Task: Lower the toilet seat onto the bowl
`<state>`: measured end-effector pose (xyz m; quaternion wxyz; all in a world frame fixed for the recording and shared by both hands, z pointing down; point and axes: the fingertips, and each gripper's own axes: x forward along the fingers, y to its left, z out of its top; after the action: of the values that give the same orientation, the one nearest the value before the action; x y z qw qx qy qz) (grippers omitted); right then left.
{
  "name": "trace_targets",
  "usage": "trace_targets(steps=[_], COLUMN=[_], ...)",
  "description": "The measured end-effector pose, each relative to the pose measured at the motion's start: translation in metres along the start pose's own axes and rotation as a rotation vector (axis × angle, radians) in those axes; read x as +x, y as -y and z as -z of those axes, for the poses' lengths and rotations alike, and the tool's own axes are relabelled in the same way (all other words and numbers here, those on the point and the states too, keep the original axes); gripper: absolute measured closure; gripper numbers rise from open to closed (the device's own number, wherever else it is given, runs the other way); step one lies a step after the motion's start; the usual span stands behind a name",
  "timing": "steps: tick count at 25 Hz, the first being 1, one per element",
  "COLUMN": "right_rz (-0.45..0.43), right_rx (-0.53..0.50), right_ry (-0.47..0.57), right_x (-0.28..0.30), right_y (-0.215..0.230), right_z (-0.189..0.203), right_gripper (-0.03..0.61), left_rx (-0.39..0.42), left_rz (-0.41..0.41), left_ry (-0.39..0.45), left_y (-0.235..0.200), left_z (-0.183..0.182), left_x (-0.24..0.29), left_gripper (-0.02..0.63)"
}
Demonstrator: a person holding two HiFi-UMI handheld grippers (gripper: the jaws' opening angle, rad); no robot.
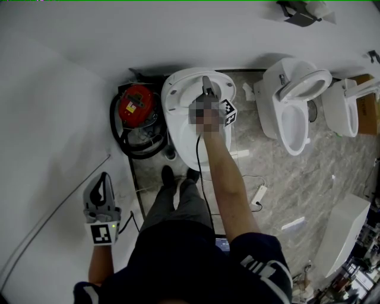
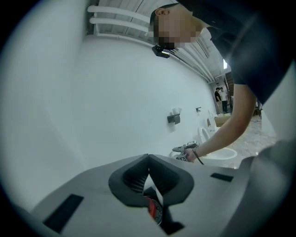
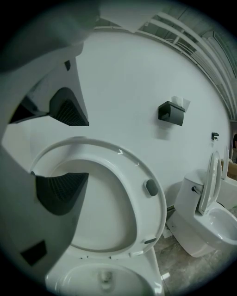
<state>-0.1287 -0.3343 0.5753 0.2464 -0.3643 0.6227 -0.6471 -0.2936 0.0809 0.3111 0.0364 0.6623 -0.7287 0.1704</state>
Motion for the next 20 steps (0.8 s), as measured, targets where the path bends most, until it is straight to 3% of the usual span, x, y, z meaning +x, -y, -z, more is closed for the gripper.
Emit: trace_targets(steps=[13, 20], right_rz=[0.024, 0.021], right_rx=[0.018, 0.003], right_ry=[0.015, 0.018], right_x=[0.026, 0.031], right_y=[0.009, 0.007], right_z=[0.000, -0.001], right_gripper=[0.251, 0.287], left_rx=[-0.001, -0.009], left_rz=[-0.016, -0.027], left_ry=[-0.020, -0.033], left_y=[-0.004, -0.005], left_z=[0.009, 0.014], left_x=[0.001, 0.000], left_gripper=[0.589, 0.589])
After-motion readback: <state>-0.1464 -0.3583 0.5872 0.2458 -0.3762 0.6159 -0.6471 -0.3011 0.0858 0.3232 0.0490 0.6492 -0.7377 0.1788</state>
